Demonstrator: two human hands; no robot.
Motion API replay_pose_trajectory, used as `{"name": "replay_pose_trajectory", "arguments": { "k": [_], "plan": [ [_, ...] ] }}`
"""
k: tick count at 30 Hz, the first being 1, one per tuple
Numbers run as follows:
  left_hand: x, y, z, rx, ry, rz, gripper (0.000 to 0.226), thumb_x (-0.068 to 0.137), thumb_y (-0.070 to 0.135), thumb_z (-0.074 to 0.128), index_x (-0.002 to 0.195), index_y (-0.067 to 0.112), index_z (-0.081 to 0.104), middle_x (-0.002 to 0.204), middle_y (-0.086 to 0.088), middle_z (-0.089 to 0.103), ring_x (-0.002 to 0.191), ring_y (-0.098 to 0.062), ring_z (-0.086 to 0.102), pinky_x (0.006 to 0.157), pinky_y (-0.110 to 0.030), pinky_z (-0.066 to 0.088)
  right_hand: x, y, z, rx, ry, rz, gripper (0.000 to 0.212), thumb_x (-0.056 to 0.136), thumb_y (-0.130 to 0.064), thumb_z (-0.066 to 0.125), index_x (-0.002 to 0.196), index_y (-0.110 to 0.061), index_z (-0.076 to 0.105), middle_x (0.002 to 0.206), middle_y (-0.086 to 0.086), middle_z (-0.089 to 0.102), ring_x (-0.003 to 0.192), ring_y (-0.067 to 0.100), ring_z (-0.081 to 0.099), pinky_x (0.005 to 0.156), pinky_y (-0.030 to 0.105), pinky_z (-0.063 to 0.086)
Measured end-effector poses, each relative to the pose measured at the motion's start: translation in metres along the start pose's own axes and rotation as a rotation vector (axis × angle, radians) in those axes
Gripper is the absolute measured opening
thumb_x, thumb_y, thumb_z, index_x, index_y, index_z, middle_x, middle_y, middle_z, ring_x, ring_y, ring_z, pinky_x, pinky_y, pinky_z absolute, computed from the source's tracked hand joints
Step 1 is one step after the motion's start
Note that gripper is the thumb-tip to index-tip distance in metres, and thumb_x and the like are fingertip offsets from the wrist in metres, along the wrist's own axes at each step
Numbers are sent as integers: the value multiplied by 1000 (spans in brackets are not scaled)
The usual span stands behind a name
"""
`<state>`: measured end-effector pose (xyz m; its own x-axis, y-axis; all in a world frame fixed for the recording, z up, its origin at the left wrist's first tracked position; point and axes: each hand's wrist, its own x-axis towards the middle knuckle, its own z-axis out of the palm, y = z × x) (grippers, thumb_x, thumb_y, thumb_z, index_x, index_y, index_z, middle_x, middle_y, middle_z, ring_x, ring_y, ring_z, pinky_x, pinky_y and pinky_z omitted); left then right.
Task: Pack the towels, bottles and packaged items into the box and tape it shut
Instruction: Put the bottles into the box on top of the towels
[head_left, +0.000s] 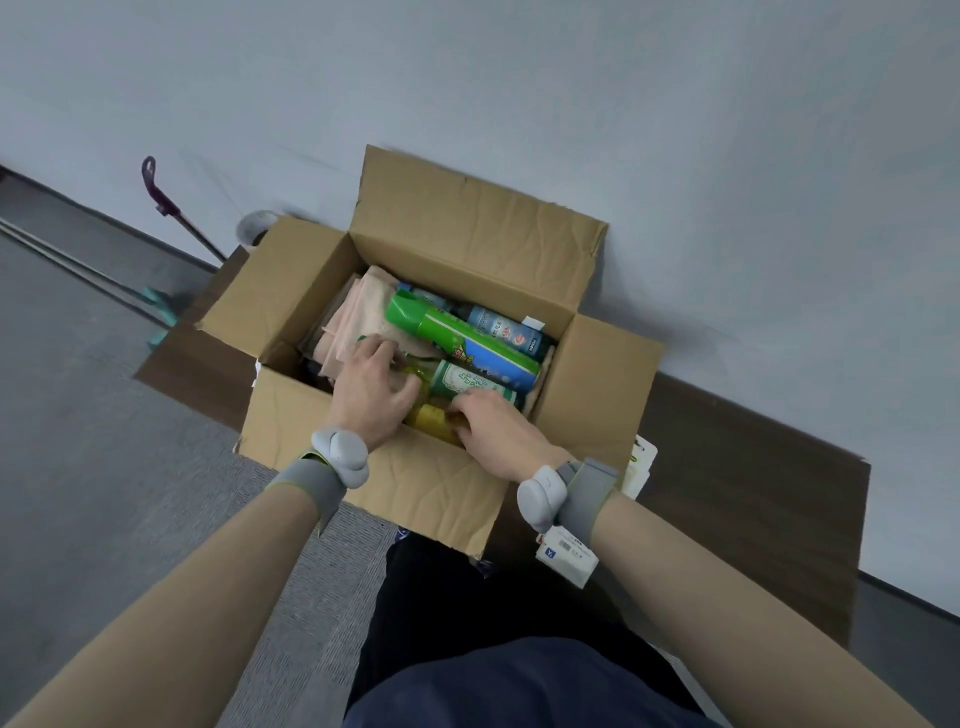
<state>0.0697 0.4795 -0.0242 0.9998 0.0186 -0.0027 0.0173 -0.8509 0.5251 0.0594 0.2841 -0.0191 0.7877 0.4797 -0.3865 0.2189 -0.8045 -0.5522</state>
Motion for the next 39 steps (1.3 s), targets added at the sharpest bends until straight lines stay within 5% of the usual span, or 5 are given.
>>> {"name": "replay_pose_trajectory", "arguments": {
  "k": [8,20,27,34,39],
  "plan": [
    [-3,-4,7,105,-25,60,30,73,26,74,95,13,58,115,-4,52,101,-23,52,72,-29,40,-14,4,-8,88,119,-32,24,99,-5,58,117,-12,72,124,8,65,115,24,59,101,41,50],
    [-4,-4,11,112,-47,107,21,82,19,69,96,9,56,117,-5,51,97,-23,52,73,-29,41,-73,81,-70,530,1000,304,6,96,-15,65,98,-20,63,83,-13,64,74,-1,60,67,11,45],
    [-3,-2,9,135,-73,75,21,85,22,68,96,10,56,118,-6,50,98,-26,53,74,-39,49,-109,155,-10,722,889,869,28,94,-26,70,113,-19,51,105,0,60,107,29,63,86,33,42],
    [-3,-2,11,152,-71,67,19,86,24,67,95,11,56,119,-5,50,96,-26,54,71,-41,50,-118,169,60,1150,416,1108,103,84,-47,82,159,-9,23,147,12,46,130,34,51,96,47,52],
    [-2,-1,12,155,-66,69,18,85,19,67,94,8,56,116,-8,51,94,-28,55,70,-41,50,-107,167,80,1089,327,1119,81,83,-43,85,141,1,52,141,17,56,128,35,55,104,47,49]
  ]
}}
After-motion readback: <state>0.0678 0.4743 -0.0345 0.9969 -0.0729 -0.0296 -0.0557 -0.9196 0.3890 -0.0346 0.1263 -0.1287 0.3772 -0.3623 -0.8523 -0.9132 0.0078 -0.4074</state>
